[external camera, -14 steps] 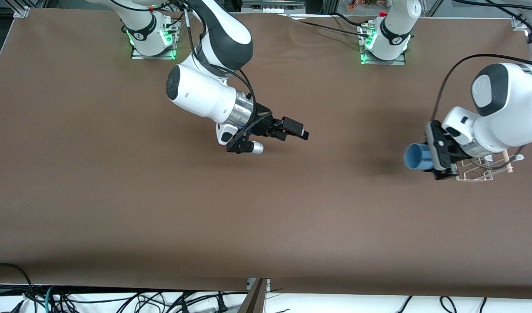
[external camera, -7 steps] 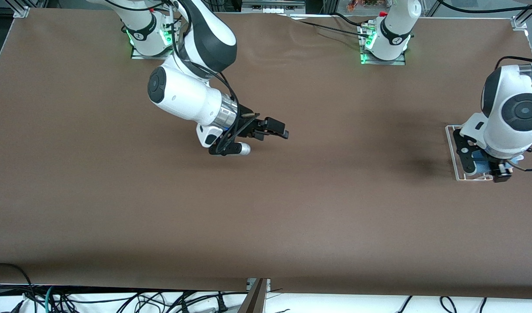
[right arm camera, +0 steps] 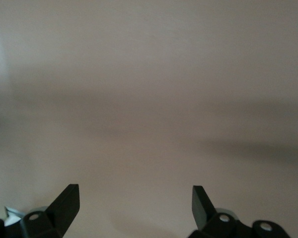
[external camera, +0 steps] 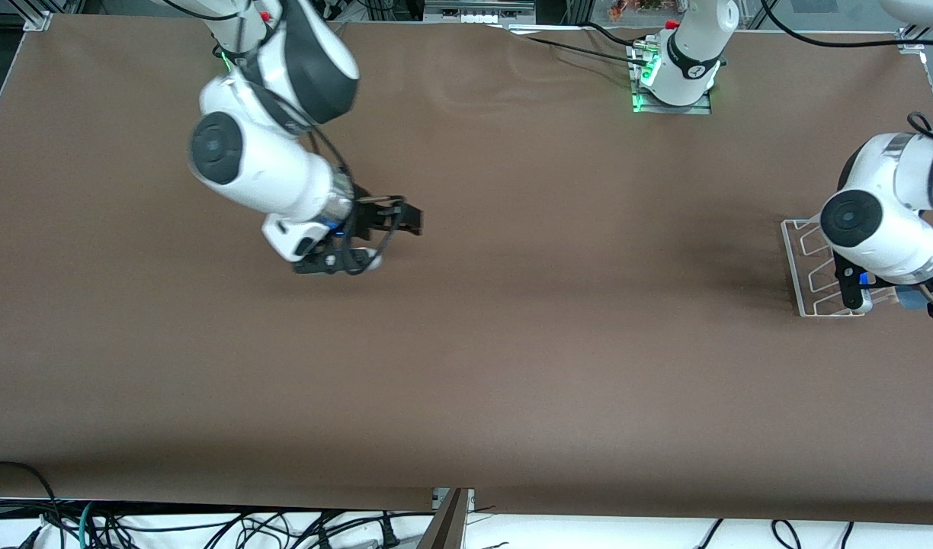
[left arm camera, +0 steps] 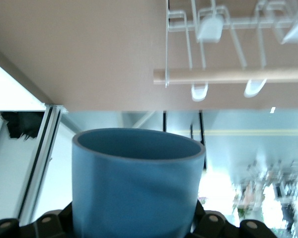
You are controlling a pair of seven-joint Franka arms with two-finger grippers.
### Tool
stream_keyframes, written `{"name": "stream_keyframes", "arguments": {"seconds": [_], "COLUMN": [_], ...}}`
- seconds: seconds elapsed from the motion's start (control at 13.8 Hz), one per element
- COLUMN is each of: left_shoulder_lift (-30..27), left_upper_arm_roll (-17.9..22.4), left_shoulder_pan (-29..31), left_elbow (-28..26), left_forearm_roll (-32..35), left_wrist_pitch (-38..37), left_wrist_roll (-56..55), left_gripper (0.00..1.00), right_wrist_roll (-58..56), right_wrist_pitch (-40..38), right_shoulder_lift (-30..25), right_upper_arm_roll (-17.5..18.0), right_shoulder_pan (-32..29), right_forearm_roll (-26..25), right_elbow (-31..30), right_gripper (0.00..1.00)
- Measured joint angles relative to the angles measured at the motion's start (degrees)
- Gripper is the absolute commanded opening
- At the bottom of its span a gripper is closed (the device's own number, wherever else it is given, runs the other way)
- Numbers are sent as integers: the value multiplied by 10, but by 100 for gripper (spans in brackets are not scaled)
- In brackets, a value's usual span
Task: Transfer cup to left arm and place on rack
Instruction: 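Lower the cup onto the rack pegs with the left gripper while the right gripper retracts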
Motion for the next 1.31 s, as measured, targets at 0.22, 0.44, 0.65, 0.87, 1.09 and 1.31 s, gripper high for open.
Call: {"name": "stream_keyframes", "arguments": {"seconds": [0.22, 0.44, 0.65, 0.87, 1.09, 1.31], "left_shoulder_lift": [17, 27, 35, 42, 44, 45], "left_upper_arm_roll": [-4, -7, -8, -8, -8, -7], "left_shoulder_pan": [-4, -15, -27, -28, -28, -28], "left_elbow": [-23, -47, -72, -85, -103, -115], "left_forearm_roll": [96, 153, 176, 182, 199, 199], "left_wrist_pitch": [-17, -32, -45, -51, -53, -53], "left_wrist_roll": [-50, -105, -156, -180, -215, -229], "left_gripper": [0, 0, 0, 0, 0, 0], "right_wrist_roll": [-110, -181, -194, -193, -186, -185], "right_wrist_pitch": [-124, -220, -277, -293, -296, -266], "right_shoulder_lift": [-22, -35, -76, -104, -123, -143], "right_upper_arm_roll": [-116, -211, -217, -185, -61, 49], "right_shoulder_pan": [-4, -7, -3, -9, -114, -237], "right_forearm_roll": [-2, -35, -156, -213, -240, -251], "right_elbow": [-1, 0, 17, 28, 27, -6], "right_gripper": [100, 100, 100, 100, 100, 100]}}
